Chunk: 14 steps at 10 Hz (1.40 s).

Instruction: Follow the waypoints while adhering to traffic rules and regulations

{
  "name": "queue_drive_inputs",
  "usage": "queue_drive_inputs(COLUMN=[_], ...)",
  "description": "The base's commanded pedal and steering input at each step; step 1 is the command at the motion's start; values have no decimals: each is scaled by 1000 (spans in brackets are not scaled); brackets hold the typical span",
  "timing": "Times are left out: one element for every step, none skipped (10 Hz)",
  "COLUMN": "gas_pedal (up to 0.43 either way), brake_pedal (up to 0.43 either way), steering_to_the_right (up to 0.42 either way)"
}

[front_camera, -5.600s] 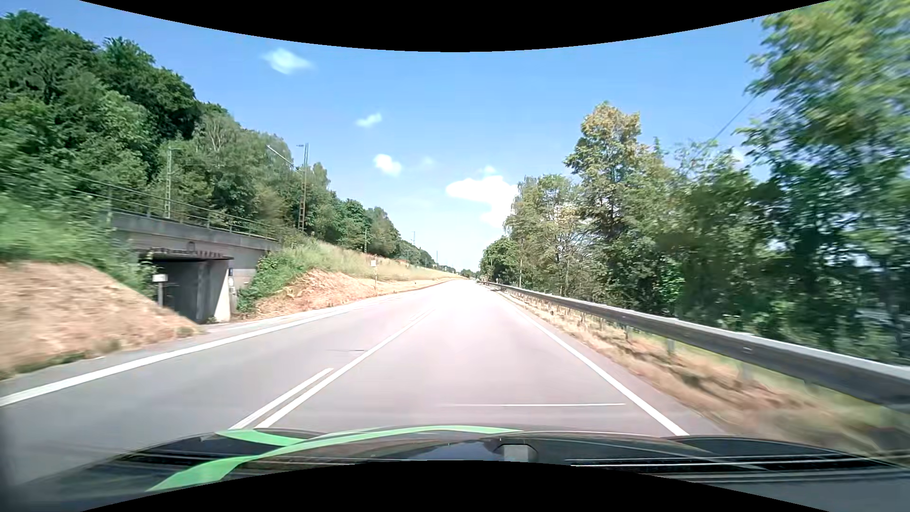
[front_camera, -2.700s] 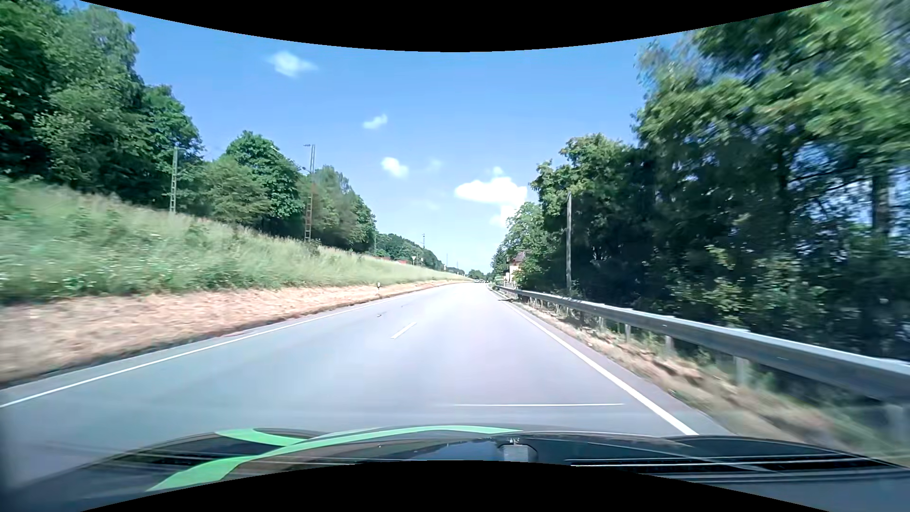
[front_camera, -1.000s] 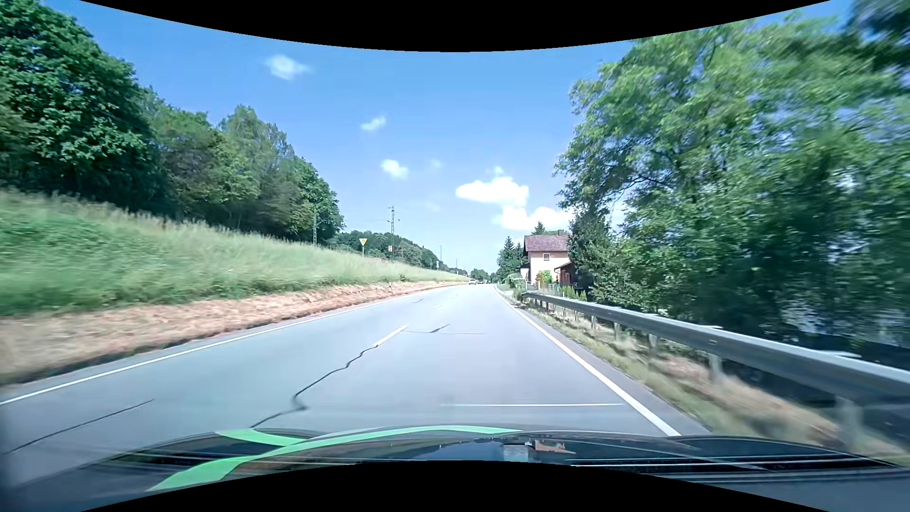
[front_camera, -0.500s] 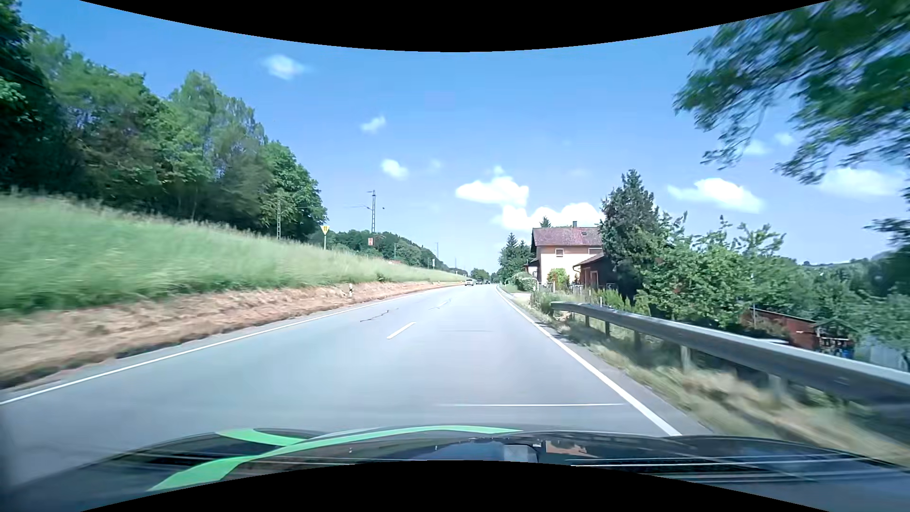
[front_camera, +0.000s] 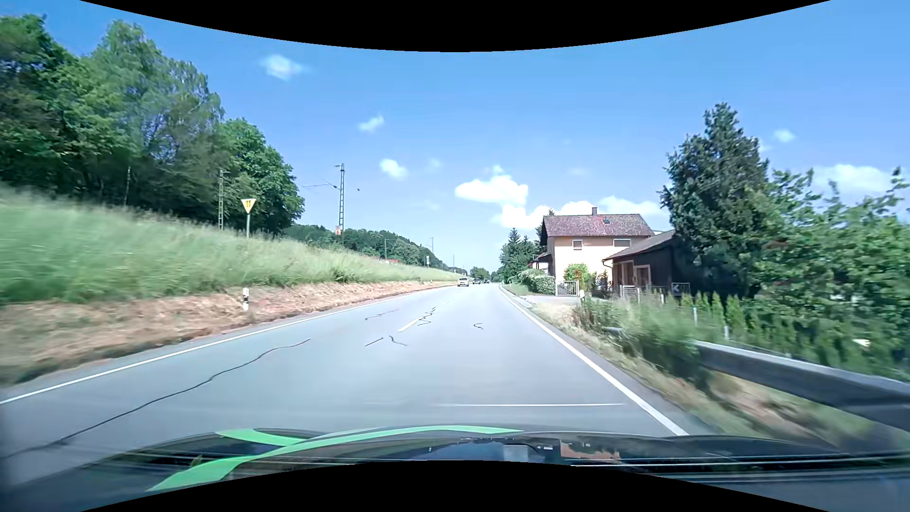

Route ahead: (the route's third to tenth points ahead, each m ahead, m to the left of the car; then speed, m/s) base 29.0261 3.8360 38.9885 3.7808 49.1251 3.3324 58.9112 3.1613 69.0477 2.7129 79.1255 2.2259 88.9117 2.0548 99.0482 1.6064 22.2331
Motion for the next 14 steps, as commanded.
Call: queue_drive_inputs(gas_pedal=[197,189,189,177,169,150,150,150,150,157,177,197,209,220], brake_pedal=[0,0,0,0,0,0,0,0,0,0,0,0,0,0], steering_to_the_right=[-1,-1,-1,1,2,2,2,2,2,2,2,2,2,2])
